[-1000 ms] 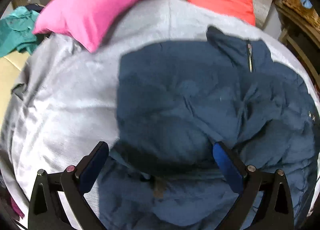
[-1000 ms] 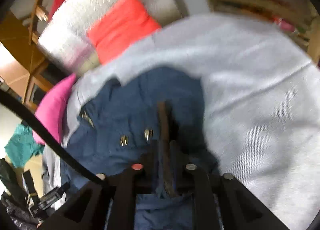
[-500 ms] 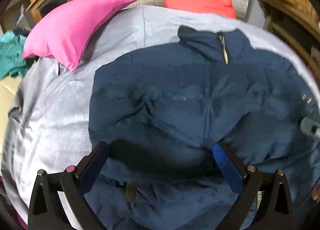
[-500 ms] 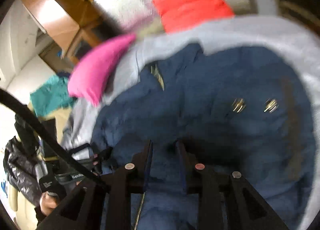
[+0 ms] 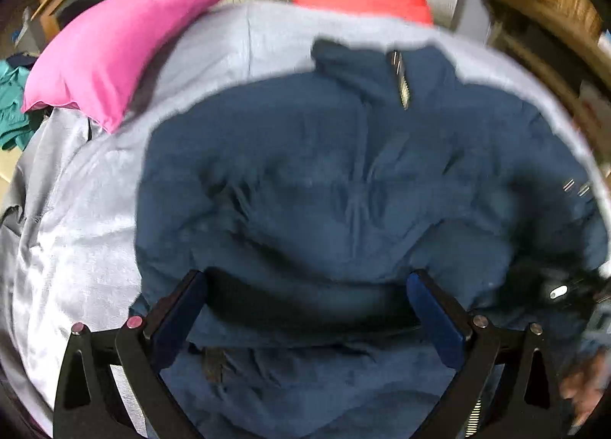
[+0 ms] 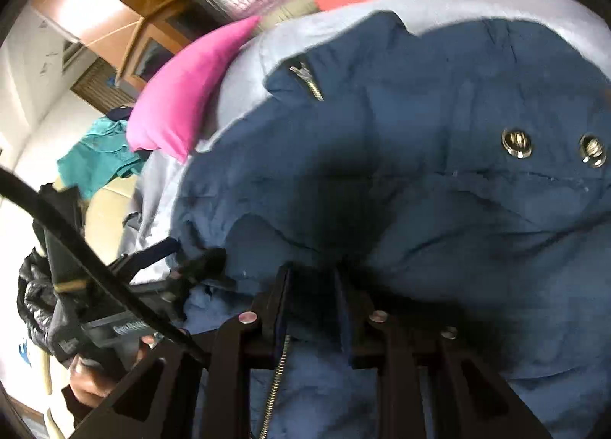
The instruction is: Fold large clothes
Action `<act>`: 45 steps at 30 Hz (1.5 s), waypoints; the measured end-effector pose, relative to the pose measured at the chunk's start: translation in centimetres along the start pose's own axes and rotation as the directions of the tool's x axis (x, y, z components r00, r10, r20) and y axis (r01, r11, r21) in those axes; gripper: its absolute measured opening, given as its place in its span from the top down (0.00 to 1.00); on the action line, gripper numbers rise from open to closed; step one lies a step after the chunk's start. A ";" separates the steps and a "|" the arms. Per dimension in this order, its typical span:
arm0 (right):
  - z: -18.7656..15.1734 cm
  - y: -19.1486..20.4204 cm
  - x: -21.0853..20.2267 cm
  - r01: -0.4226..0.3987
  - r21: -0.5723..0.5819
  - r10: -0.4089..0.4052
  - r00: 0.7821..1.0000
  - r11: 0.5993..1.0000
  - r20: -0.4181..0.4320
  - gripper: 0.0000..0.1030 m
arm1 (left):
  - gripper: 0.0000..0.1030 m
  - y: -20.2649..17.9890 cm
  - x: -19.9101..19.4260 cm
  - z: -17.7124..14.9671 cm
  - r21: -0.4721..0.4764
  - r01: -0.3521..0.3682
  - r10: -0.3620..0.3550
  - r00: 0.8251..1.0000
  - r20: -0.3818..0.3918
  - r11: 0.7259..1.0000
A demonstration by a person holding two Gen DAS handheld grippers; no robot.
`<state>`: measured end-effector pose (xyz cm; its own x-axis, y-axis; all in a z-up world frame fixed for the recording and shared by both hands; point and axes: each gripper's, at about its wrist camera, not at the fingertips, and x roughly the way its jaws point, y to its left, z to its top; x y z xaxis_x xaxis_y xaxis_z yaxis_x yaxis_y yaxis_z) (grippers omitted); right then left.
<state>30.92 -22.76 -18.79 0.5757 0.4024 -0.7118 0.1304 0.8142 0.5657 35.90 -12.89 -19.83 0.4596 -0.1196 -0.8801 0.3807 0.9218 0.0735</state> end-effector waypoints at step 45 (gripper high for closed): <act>-0.4 -9.3 -9.6 0.184 0.248 -0.207 0.976 0.951 0.069 0.74 | 0.00 6.3 -0.2 -1.5 -0.110 -0.121 0.114 0.991 -0.067 0.987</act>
<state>23.88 -34.01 -17.37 0.5906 0.1954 -0.7829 0.4302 0.7446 0.5104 37.04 -6.54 -19.90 0.4447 0.0114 -0.8956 0.2321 0.9643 0.1275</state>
